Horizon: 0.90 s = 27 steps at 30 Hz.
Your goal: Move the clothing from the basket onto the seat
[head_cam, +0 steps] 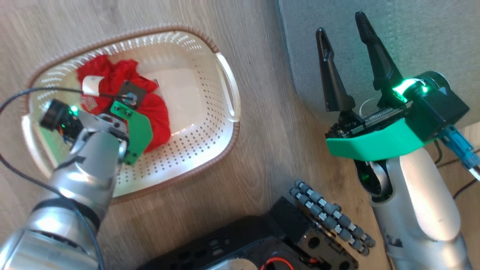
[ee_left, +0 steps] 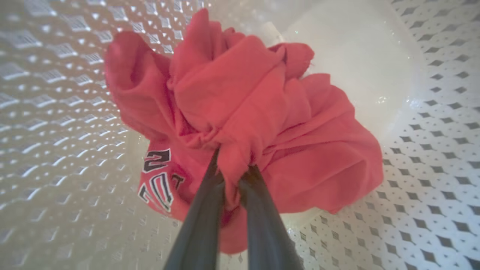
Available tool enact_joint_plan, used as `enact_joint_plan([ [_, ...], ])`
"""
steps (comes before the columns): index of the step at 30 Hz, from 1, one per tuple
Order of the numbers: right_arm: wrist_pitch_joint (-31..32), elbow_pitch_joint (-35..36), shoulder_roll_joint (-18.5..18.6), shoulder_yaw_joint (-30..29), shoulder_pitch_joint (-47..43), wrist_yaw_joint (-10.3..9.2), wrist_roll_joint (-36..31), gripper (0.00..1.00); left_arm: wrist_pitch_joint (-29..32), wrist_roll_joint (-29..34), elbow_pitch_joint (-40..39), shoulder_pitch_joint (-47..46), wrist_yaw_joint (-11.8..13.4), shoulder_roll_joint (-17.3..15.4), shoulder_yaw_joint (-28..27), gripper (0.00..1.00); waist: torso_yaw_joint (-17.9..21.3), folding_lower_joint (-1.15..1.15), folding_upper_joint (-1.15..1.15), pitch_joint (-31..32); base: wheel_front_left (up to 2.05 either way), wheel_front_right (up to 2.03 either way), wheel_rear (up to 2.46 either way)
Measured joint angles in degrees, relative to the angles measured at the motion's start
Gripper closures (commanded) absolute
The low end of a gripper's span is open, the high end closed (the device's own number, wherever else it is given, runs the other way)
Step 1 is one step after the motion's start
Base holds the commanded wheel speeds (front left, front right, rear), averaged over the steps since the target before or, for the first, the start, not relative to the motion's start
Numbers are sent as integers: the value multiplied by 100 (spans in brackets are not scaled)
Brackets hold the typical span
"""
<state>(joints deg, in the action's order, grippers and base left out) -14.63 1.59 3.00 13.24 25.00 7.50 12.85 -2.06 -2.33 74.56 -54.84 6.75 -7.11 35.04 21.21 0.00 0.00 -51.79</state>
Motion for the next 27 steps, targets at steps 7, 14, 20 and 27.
enact_joint_plan([
  [7,0,-183,41,-178,-76,0,-130,0,-677,-328,0,389,3,320,-133,100,-272,-1,0,685,0,0,0],
  [14,0,-383,188,-203,-376,0,-137,0,-1166,-722,-189,736,51,414,-303,100,-613,-1,0,1526,0,0,0],
  [20,0,-505,270,-222,-664,0,-136,0,-1215,-1011,-1040,1233,165,464,-522,100,-892,-1,1,2290,0,0,0],
  [27,0,-617,291,-212,-1001,0,-136,0,-1216,-1034,-2365,1917,311,419,-846,100,-1150,-1,1,2988,0,0,0],
])
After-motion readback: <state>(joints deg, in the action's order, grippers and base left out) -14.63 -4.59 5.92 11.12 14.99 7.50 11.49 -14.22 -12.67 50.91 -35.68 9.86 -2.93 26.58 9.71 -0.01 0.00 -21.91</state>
